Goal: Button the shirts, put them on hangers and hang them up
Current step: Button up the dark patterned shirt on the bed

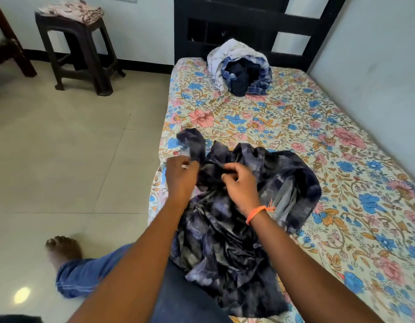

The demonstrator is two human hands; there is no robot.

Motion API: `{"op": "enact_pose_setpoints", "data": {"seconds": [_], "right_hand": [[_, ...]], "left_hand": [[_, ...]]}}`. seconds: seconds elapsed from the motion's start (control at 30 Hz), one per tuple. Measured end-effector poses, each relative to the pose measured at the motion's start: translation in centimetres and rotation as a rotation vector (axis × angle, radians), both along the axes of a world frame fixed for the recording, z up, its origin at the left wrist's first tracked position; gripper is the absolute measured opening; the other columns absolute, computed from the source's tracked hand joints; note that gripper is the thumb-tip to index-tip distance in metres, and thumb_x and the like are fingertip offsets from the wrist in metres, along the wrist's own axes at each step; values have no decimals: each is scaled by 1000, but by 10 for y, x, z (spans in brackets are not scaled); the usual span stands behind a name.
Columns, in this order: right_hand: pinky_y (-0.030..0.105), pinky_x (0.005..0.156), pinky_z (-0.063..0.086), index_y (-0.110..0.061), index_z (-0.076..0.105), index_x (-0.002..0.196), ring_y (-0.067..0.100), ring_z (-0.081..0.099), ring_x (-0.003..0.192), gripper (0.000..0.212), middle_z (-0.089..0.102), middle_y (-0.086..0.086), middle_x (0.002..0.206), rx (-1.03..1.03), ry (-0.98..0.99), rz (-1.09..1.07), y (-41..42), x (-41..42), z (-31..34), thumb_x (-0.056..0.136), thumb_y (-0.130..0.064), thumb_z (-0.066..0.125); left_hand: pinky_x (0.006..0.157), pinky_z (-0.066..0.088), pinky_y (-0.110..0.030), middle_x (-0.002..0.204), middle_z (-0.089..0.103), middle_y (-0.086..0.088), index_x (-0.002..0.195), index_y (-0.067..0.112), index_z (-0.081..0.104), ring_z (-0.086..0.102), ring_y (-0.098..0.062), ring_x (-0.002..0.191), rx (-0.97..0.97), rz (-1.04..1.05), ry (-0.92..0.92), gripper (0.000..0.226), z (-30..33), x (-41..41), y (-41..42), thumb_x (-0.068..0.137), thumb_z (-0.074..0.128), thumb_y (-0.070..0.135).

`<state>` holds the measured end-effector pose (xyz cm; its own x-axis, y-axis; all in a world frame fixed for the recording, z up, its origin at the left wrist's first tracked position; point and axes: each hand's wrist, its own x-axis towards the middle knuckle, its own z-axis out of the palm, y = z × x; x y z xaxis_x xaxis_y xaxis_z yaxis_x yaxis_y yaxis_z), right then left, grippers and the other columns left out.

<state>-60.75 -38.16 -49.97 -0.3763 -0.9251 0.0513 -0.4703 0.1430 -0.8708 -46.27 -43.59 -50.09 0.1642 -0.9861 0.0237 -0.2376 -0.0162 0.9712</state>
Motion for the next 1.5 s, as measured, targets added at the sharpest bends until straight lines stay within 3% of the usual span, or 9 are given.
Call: {"op": "enact_pose_setpoints", "data": {"seconds": [0.17,0.37,0.47,0.7,0.83,1.07,1.23,1.37,1.5], "right_hand": [[24,71,50,-21,67,85,11,64,76,32,71,-4,85,83,-441,175,-3,6,46,83,-53,70],[14,71,51,-8,66,123,6,69,81,41,74,0,91,388,-181,389,55,-36,15,84,-11,78],[19,78,53,-3,67,118,9,67,86,27,75,-2,89,178,-472,240,84,-42,-3,91,-3,64],[29,66,58,-2,71,98,22,69,76,26,72,13,86,12,-1095,127,120,-33,1,94,1,45],[49,97,52,3,70,113,39,66,107,29,66,29,118,171,-934,168,124,-22,-3,92,-10,55],[38,84,57,-8,79,94,29,72,95,30,71,24,110,290,-661,153,123,-8,3,100,-12,50],[41,107,46,-34,58,130,14,59,123,63,63,1,130,107,-509,159,131,-7,3,81,-72,60],[29,91,52,-37,60,124,7,64,109,44,68,-9,116,-90,-198,170,136,-2,12,84,-36,77],[39,81,56,-18,73,99,21,71,90,8,75,2,93,-142,-341,84,135,-5,16,91,-18,69]], "left_hand": [[64,40,-33,66,52,-2,53,12,41,49,-21,75,-626,-635,-332,18,30,-17,74,53,59,10],[73,51,-41,85,62,-12,56,10,49,53,-33,104,-617,-1017,-684,10,-23,-23,141,57,59,13],[97,46,-36,84,67,-12,59,7,61,58,-31,109,-633,-959,-656,11,-34,-17,163,64,62,16],[66,50,-24,97,51,15,104,33,54,55,-9,82,-229,-338,-57,17,-11,-3,171,91,65,32],[72,46,-16,112,50,20,127,37,49,54,-4,96,-218,-402,-126,49,-9,-3,173,84,70,46],[80,50,-24,105,61,22,115,35,60,57,-5,98,-263,-355,-147,35,-6,-4,178,84,69,48],[62,47,-21,83,64,21,98,32,67,59,-5,71,-285,-260,-34,12,0,0,176,92,65,21],[66,54,-37,85,70,8,106,30,69,65,-16,74,-238,-311,22,14,-3,0,173,94,61,27],[51,34,-37,55,46,-3,80,5,60,38,-17,50,-178,-323,69,29,-7,2,171,100,52,24]]}}
